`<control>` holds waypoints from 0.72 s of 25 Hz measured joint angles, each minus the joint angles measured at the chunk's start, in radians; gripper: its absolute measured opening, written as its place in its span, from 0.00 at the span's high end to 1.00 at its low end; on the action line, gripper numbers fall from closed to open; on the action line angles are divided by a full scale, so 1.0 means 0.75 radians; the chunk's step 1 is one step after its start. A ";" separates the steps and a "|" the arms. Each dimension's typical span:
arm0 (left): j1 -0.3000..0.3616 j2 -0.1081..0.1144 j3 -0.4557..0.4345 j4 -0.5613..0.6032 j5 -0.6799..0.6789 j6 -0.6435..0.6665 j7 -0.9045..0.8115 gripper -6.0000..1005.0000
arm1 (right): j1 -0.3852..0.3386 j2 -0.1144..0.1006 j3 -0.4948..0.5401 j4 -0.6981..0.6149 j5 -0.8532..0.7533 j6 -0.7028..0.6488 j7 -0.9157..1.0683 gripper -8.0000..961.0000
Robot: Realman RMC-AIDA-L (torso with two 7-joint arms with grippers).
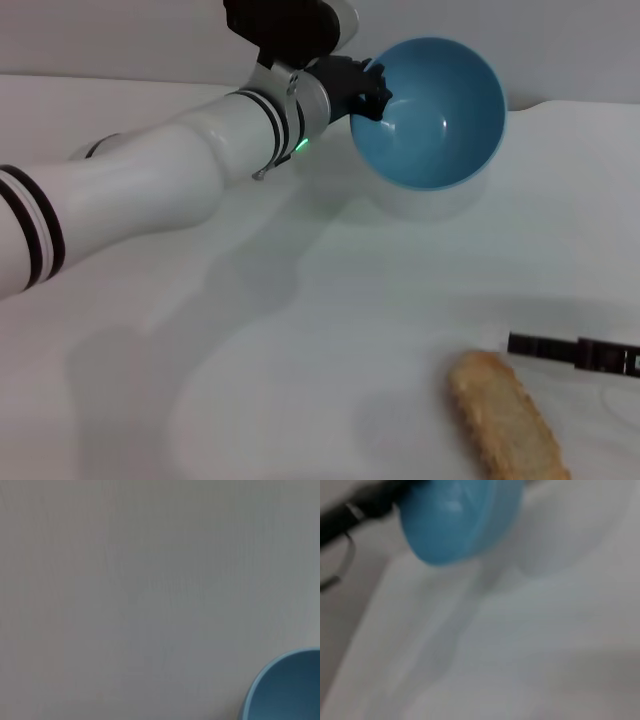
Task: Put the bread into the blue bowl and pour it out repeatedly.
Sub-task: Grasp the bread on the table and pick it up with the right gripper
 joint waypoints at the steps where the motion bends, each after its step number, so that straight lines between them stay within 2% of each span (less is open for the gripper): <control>1: 0.000 0.000 0.000 0.000 0.000 0.000 0.000 0.99 | 0.007 0.000 -0.002 -0.003 -0.034 0.001 0.021 0.28; 9: 0.003 -0.003 0.005 0.000 0.000 0.002 -0.002 0.99 | 0.036 0.010 -0.025 0.003 -0.114 -0.001 0.067 0.28; 18: 0.005 -0.005 0.009 0.000 -0.002 0.002 -0.002 0.99 | 0.073 0.025 -0.134 0.035 -0.132 0.041 0.139 0.28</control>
